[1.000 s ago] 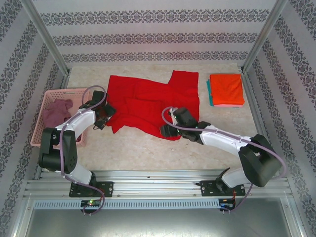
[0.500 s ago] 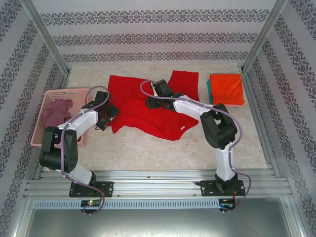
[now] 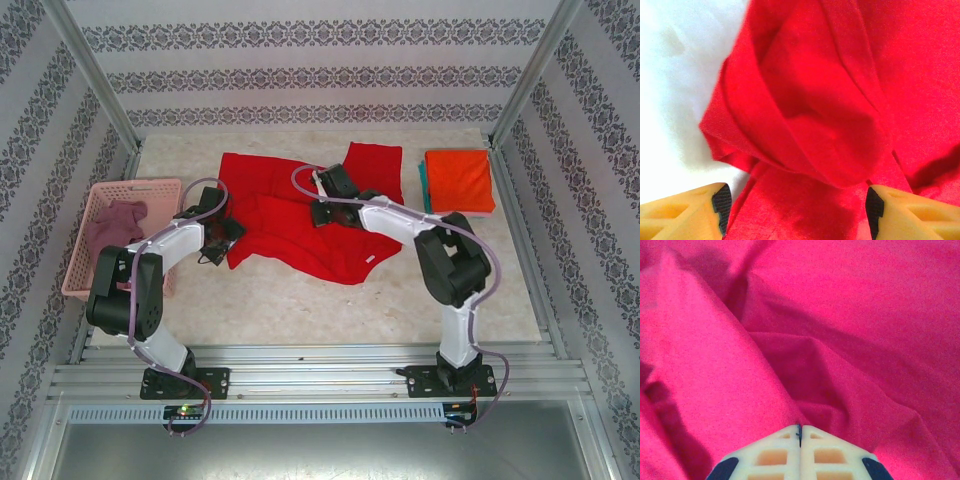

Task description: Fold and stack the t-shirts

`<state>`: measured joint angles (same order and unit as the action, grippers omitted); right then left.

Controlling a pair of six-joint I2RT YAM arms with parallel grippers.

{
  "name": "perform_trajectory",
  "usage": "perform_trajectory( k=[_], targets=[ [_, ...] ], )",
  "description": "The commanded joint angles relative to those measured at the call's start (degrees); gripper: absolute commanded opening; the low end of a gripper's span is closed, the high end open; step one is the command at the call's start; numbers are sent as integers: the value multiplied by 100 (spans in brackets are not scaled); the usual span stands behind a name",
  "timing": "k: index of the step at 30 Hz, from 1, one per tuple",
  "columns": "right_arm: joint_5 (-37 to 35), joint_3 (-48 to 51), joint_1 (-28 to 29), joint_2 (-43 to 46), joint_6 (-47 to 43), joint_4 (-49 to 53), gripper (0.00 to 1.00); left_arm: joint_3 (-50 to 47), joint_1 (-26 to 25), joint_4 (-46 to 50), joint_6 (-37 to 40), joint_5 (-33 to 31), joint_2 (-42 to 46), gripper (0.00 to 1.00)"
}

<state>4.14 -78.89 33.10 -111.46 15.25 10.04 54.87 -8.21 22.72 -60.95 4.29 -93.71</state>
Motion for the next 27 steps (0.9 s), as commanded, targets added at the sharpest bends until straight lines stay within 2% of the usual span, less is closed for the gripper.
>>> perform_trajectory(
  k=[1, 8, 13, 14, 16, 17, 18, 22, 27],
  targets=[
    [145, 592, -41, 674, 253, -886, 0, 30, -45, -48, -66, -75, 2, 73],
    [-246, 2358, 135, 1851, 639, -2030, 0, -30, -45, -55, -66, -139, 71, 73],
    [-347, 3060, 146, 2238, 833, -1839, 7, -69, -49, -166, -49, -61, 81, 73],
    [-386, 3103, 145, 2234, 846, -1729, 12, -63, -49, -180, -55, -51, 81, 73],
    [-413, 3143, 108, 2224, 878, -1638, 38, -24, -93, -164, -30, -113, 111, 73],
    [-467, 3159, 102, 2252, 891, -1650, 48, 38, -148, -104, 17, -189, 139, 73],
    [-520, 3172, 109, 2296, 892, -1667, 53, 106, -217, -7, 43, -281, 163, 73],
    [-694, 3109, 116, 2445, 797, -1686, 61, 446, -611, 311, 134, -572, 129, 73],
    [-718, 2874, 329, 2382, 507, -1610, 63, 852, -646, 561, 259, -686, -417, 66]
  ],
)
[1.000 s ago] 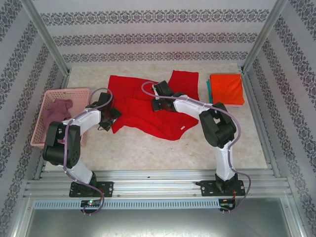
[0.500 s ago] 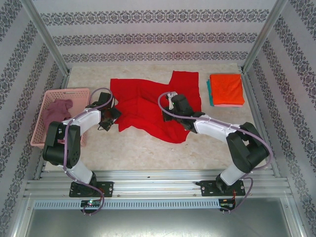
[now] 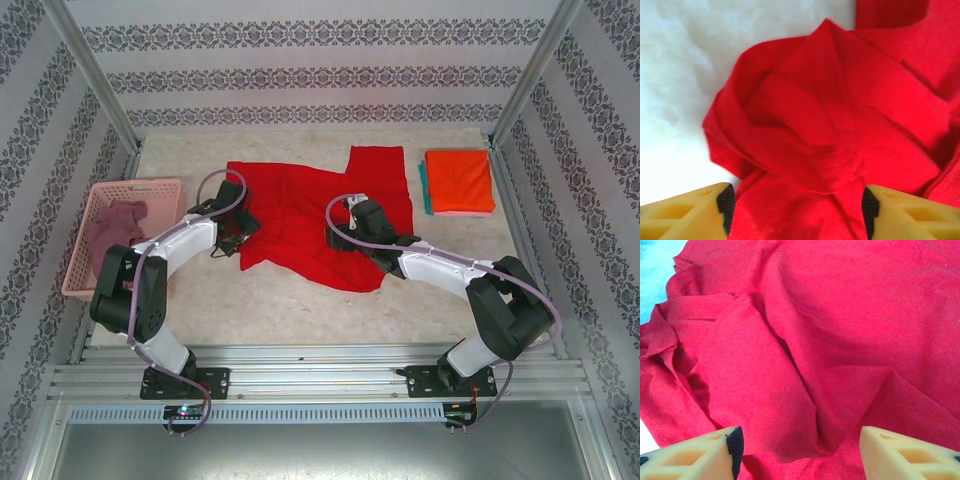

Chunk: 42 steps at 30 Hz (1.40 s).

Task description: Fold and stack the t-shirts

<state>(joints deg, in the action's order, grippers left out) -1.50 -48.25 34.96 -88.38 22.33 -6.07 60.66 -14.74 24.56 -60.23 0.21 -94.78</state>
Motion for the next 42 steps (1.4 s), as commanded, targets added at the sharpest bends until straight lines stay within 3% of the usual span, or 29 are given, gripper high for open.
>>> perform_trajectory(
  k=[1, 4, 7, 12, 14, 21, 29, 32, 35, 42],
  targets=[
    [-124, -217, 202, 58, -236, -17, 63, 380, 6, 445, 187, -270, -436, 65],
    [170, -326, 342, -40, -375, -100, 63, 597, 15, 490, 220, -261, -681, 55],
    [536, -472, 555, -312, -546, -256, 63, 635, 68, 444, 257, -398, -780, 40],
    [910, -1113, 1033, -1107, -1080, -361, 65, 400, 426, 251, 263, -111, -842, 11],
    [1029, -1416, 1204, -1446, -1312, -457, 65, 185, 562, 101, 211, -73, -695, 4],
    [1252, -2686, 1633, -2779, -1720, -689, 64, -234, 816, -261, 77, 379, -437, 0],
    [1435, -3640, 1711, -3775, -1644, -315, 49, -525, 1016, -416, -15, 592, -346, 0],
    [1495, -3629, 1706, -3754, -1662, -229, 30, -599, 1082, -451, -33, 568, -256, 0],
    [1436, -3469, 1694, -3509, -1678, -236, 1, -652, 1120, -493, -44, 548, -220, 0],
    [982, -2259, 1691, -2236, -1699, -914, 0, -794, 1261, -579, -42, 538, -199, 0]
  ],
)
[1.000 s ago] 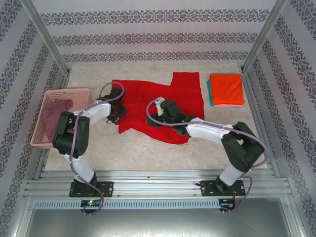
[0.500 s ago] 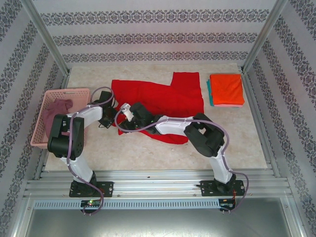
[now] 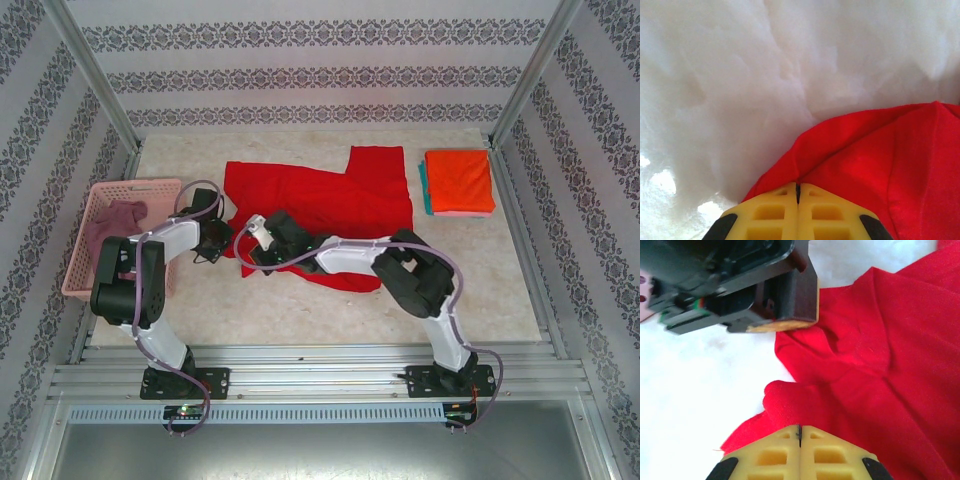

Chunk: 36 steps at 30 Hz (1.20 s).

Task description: Fold and stack the t-shirts

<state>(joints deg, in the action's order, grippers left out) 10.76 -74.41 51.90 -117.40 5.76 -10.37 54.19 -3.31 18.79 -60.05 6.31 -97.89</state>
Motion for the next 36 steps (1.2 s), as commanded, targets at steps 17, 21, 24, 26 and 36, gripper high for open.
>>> perform_trajectory(
  k=[17, 21, 24, 26, 36],
  targets=[
    [-2554, 3960, -565, 6222, 678, 643, 0, -486, 340, 2, -15, -180, 566, 0],
    [-2311, 4011, -968, 7784, 591, 1991, 0, -506, 366, -5, -23, -173, 610, 0],
    [-1897, 3844, -1264, 8365, 509, 2866, 0, -565, 376, -73, -83, -146, 639, 0],
    [-1696, 3755, -1392, 8495, 505, 3260, 0, -619, 375, -132, -157, -130, 669, 0],
    [-1616, 4203, -1495, 8560, 762, 3294, 0, -987, 237, 330, -236, -408, 1634, 72]
  ],
)
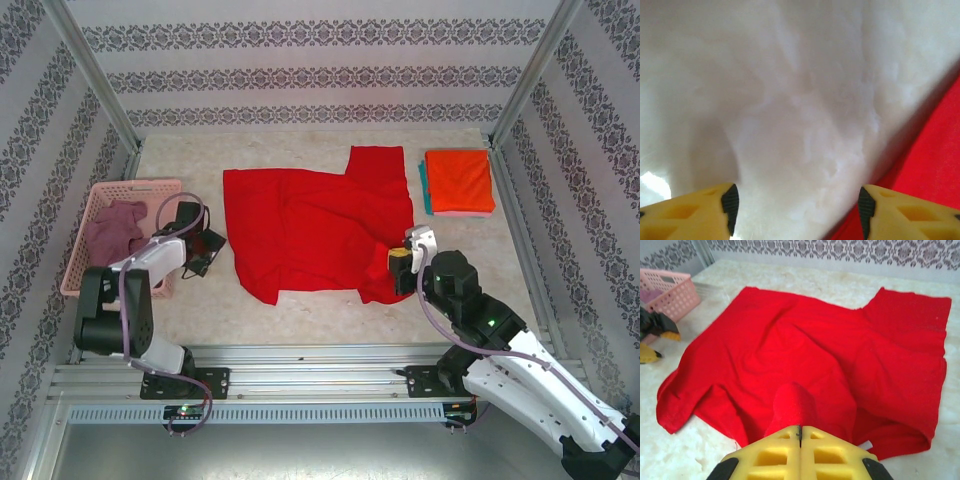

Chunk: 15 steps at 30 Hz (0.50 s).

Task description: Fold and stack the t-shirts

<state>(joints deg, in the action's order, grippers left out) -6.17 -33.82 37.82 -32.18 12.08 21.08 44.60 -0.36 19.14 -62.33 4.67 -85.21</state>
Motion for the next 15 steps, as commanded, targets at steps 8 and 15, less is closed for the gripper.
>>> perform_trajectory(
  k=[8, 15],
  targets=[
    [261, 339, -270, -271, 207, -198, 0, 907, -1311, 1250, 241, -510, 156, 77],
    [653, 697, -284, -633, 429, -880, 0, 2156, -1423, 752, 772, 11, -1281, 43]
  ],
)
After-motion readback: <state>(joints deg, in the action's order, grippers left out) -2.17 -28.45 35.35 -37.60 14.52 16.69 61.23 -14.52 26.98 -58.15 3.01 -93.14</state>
